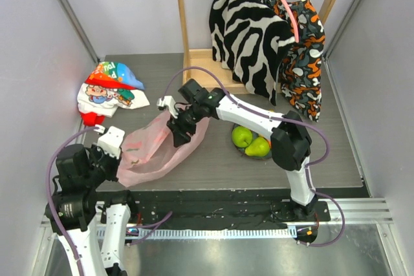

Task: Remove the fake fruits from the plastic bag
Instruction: Take out the fake fruit from the plastic bag.

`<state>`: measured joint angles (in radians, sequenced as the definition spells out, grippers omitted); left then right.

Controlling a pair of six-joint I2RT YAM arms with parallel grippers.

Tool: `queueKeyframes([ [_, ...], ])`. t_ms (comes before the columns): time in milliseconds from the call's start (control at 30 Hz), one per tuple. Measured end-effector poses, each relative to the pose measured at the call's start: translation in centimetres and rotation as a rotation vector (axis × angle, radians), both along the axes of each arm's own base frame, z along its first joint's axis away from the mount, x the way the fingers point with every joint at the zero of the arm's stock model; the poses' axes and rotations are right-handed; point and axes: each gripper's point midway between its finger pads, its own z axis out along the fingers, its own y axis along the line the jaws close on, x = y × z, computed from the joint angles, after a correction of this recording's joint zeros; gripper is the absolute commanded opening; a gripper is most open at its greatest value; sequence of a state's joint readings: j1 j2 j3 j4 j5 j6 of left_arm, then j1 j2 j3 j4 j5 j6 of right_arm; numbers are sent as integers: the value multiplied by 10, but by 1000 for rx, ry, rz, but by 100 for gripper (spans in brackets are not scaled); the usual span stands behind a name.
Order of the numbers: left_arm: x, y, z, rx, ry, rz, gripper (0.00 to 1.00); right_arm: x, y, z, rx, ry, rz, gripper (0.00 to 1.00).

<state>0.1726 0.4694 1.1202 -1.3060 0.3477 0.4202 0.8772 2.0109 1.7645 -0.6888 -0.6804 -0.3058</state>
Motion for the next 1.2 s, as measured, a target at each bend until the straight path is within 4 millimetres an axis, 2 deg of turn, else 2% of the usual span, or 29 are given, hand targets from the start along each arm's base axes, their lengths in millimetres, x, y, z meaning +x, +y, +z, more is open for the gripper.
queueKeyframes([
  [67, -3, 0, 4, -8, -18, 13, 0, -1, 5, -7, -13, 2, -7, 54],
  [133, -4, 0, 6, -10, -29, 20, 0, 1, 11, -7, -13, -8, -27, 59],
  [267, -6, -1, 11, -18, -39, 27, 0, 20, 33, -1, 22, -51, -102, 68],
  [333, -7, -2, 13, -23, -40, 30, 0, 34, 43, -4, 26, -68, -158, 72],
  [433, -7, -3, 17, -28, -39, 27, 0, 56, 54, -20, 8, -77, -260, 79],
  [533, -8, -6, 20, -41, -33, 9, 0, 76, 62, -50, -37, -62, -374, 82],
  [700, -7, -9, 19, -48, -19, -8, 0, 96, 69, -88, -85, -29, -484, 83],
  [800, -8, -9, 18, -44, -17, -17, 0, 108, 81, -98, -71, -18, -532, 83],
  [967, -8, -10, 18, -39, -14, -27, 0, 121, 105, -99, -3, 2, -564, 84],
  [1200, -7, -11, 18, -35, -19, -45, 0, 125, 134, -85, 114, 72, -562, 83],
])
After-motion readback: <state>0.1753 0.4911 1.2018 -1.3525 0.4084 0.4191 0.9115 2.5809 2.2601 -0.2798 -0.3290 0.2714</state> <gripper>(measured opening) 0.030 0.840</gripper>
